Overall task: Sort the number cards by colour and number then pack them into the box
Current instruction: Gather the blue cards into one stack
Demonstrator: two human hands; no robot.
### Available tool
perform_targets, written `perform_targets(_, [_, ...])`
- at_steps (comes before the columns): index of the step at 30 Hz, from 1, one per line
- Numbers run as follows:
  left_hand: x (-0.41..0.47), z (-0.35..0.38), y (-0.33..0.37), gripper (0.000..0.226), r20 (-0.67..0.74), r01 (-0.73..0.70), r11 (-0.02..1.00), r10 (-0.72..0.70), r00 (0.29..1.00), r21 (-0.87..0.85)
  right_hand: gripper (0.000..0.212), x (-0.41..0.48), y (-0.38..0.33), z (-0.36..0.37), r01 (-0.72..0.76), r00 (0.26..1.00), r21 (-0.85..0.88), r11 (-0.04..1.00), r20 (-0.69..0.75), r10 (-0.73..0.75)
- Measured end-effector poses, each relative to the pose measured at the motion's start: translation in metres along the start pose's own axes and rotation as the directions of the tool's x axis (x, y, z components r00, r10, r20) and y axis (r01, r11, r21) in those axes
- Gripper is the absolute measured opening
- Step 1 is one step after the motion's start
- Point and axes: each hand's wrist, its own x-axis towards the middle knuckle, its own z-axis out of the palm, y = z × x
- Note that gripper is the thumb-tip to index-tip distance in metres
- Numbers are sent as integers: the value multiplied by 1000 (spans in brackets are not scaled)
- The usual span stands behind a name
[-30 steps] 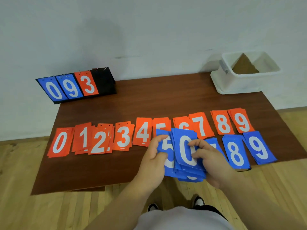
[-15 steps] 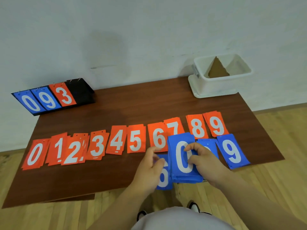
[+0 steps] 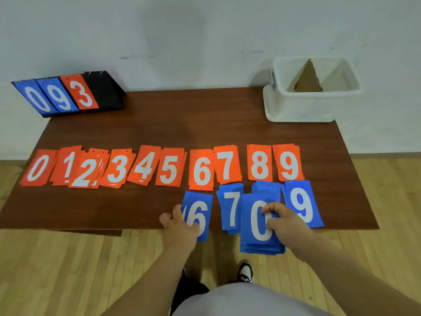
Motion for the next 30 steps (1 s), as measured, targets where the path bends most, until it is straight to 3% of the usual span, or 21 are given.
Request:
perform_targets(6, [-12, 7, -4, 68, -51, -76, 966, 65, 997, -248, 26, 0, -5, 1, 7, 1000, -2, 1000, 17, -7])
perform_targets(9, [-16, 4, -8, 41, 5, -33, 928, 37, 999, -372, 26, 0, -9, 7, 5, 1000, 14, 1000, 14, -5])
perform_targets(11, [-21, -4, -9, 28, 33, 1, 862, 18, 999, -506, 27, -3, -15, 14, 8, 1000, 40, 999, 22, -9])
perform_targets(15, [-36, -38, -3, 28, 60, -49, 739, 120, 991, -672, 30, -16, -33, 27, 16, 996, 229, 973, 82, -35])
perform_targets(18, [-45, -74, 5, 32, 75, -103, 700, 218, 973, -707, 30, -34, -58, 38, -54, 974, 550, 834, 213, -77])
perform_targets(20, [-50, -100, 12, 37, 72, -168, 677, 312, 947, -716, 31, -46, -74, 49, -99, 946, 668, 738, 293, -138])
perform_targets(24, [-54, -150, 23, 40, 65, -265, 622, 454, 889, -737, 32, -62, -101, 73, -14, 936, 701, 713, 259, -236])
perform_targets(30, [-51, -201, 24, 34, 61, -464, 612, 644, 763, -640, 32, -80, -126, 101, 203, 931, 601, 773, 126, -343])
